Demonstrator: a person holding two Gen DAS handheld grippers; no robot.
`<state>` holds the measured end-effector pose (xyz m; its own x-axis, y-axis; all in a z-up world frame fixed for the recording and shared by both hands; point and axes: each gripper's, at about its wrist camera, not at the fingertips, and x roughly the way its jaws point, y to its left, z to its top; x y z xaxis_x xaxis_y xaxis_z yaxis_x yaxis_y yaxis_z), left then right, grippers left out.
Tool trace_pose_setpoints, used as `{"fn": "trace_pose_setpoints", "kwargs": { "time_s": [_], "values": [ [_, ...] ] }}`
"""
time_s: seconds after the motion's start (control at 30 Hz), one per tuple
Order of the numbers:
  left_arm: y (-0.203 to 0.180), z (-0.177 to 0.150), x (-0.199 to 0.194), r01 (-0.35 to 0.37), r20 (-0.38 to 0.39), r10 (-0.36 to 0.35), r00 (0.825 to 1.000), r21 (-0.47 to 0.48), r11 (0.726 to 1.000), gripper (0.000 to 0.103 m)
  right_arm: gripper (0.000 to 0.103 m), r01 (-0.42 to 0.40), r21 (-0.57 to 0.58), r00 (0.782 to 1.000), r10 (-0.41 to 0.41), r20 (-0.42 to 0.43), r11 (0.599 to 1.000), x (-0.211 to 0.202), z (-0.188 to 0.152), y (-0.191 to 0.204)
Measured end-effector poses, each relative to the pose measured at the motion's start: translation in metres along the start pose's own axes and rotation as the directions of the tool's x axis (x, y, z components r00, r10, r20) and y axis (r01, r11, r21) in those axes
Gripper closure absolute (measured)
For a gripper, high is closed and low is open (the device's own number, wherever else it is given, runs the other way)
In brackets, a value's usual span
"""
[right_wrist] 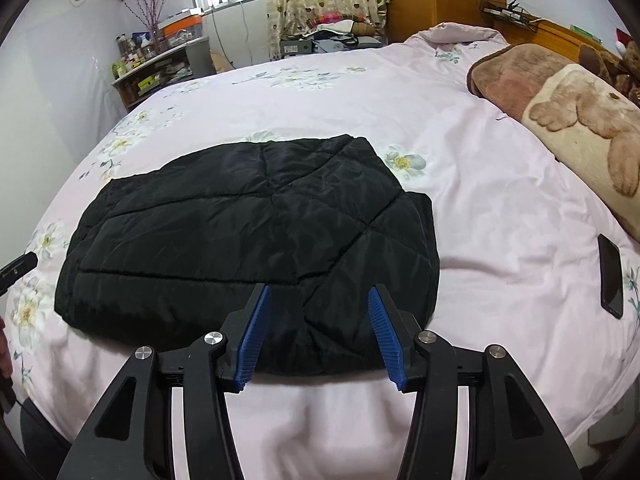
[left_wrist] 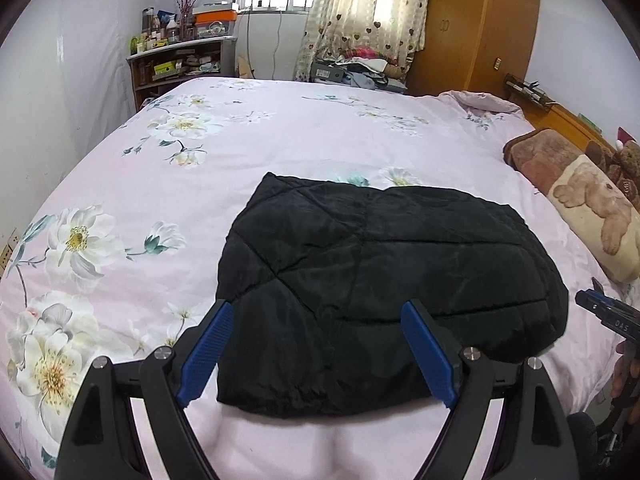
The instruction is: Fold large clothes
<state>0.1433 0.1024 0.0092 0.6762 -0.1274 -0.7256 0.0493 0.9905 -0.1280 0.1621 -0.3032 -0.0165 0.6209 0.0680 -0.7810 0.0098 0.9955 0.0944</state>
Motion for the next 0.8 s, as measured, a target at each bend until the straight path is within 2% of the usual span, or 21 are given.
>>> {"fn": "trace_pose_setpoints", "kwargs": {
  "time_s": [0.5, 0.63, 0.8],
  "values": [
    [0.025, 0.014, 0.048, -0.072, -0.043, 0.071, 0.997, -0.017, 0.997, 0.016, 0.051, 0.042, 0.024, 0.999, -0.041, -0.015, 0.999, 0.037, 0.022, -0.023],
    [0.033, 0.015, 0.062, -0.079, -0.047, 0.078, 0.996, -0.023, 0.997, 0.016, 0.048, 0.051, 0.023, 0.998, -0.051, -0.024, 0.998, 0.048, 0.023, -0.025],
    [0.064, 0.013, 0.086, -0.075, -0.084, 0.065, 0.994, -0.119, 0.99, 0.016, 0.048, 0.071, 0.032, 0.996, -0.07, -0.048, 0.997, 0.063, 0.021, -0.035]
  ]
}}
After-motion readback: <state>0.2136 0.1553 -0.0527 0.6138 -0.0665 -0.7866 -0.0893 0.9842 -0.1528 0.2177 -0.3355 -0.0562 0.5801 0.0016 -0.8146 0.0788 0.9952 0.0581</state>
